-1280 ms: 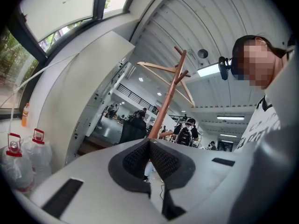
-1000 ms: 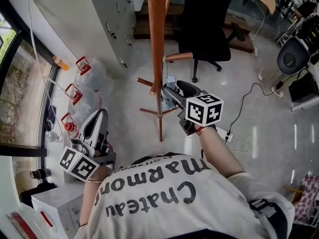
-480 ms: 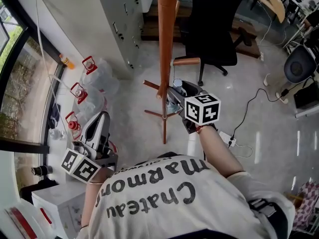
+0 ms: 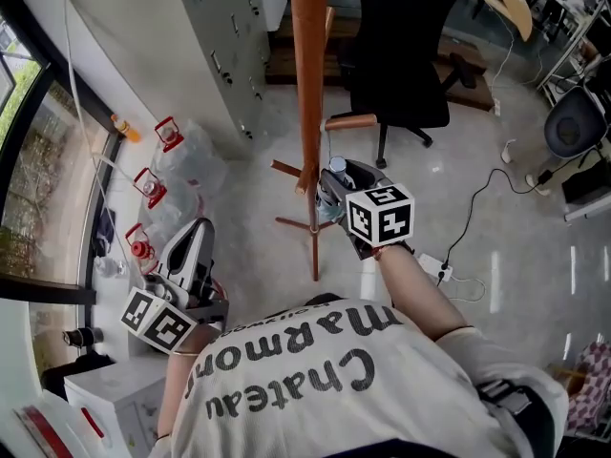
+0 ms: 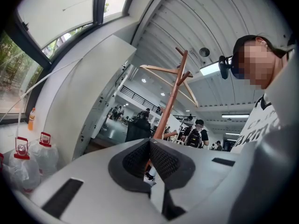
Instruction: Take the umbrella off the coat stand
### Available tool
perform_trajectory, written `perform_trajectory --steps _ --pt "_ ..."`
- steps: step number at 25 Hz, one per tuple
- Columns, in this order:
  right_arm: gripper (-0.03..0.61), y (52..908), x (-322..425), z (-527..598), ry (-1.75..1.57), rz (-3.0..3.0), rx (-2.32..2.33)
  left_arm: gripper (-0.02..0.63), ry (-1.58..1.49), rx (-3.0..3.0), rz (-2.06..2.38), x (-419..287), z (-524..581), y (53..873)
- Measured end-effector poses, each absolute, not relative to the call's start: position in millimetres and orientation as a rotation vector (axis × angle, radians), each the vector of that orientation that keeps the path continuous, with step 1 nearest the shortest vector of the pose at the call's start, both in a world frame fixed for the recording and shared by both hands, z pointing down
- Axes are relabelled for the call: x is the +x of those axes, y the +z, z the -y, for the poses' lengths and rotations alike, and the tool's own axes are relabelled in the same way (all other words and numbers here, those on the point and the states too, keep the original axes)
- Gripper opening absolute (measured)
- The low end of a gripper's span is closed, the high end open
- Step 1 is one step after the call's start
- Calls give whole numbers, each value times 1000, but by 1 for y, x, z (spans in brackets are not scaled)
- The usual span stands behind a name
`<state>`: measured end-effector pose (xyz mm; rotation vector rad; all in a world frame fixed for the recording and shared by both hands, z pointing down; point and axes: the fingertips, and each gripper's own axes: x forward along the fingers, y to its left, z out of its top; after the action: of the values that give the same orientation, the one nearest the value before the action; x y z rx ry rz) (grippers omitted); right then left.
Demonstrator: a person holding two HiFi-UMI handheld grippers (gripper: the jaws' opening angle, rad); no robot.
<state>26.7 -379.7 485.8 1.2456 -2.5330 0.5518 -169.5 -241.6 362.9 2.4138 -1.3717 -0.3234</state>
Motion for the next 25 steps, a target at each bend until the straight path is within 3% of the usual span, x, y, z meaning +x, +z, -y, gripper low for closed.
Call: perform_trajectory --steps 5,25 --pt "172 484 28 374 433 2491 1199 23 -319 2405 1366 -165 245 367" --pt "167 472 24 362 537 2520 1198 23 -357 2414 1378 -168 240 358"
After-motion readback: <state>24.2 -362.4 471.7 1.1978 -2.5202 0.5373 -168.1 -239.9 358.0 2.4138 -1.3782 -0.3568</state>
